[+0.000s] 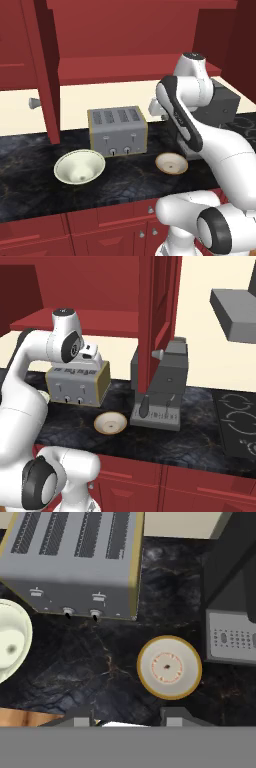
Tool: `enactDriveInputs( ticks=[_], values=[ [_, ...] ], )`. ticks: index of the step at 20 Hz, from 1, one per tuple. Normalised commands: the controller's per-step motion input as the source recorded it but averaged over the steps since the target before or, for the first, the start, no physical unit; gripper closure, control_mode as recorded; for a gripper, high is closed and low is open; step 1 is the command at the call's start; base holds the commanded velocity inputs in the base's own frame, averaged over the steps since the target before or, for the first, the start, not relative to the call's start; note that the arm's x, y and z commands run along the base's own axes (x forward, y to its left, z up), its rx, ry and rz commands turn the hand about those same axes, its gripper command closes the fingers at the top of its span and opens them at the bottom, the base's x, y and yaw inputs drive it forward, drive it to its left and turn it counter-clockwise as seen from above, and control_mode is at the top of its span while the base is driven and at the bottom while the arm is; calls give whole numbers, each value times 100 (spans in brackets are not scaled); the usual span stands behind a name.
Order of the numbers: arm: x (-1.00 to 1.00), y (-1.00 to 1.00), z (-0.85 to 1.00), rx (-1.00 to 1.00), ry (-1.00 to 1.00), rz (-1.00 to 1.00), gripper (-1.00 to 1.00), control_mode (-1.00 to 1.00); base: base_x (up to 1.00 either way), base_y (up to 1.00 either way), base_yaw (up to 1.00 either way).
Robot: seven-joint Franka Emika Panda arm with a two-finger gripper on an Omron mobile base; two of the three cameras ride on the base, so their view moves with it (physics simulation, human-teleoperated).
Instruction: Pick up the bowls on the counter and stack them on top of one another in the open cabinet. Place the smaller bowl on top of the larger bowl.
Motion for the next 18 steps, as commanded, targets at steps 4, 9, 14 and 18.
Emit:
enactDriveInputs(
  ticks=[4, 9, 14, 18],
  values=[
    [-7, 10, -2, 1, 0, 0, -100, -100, 0, 0, 0],
    [-9, 28, -8, 1, 0, 0, -100, -100, 0, 0, 0],
    [-6, 34, -13, 2, 1, -2, -100, -100, 0, 0, 0],
    [-5, 34, -15, 4, 4, -4, -100, -100, 0, 0, 0]
  ],
)
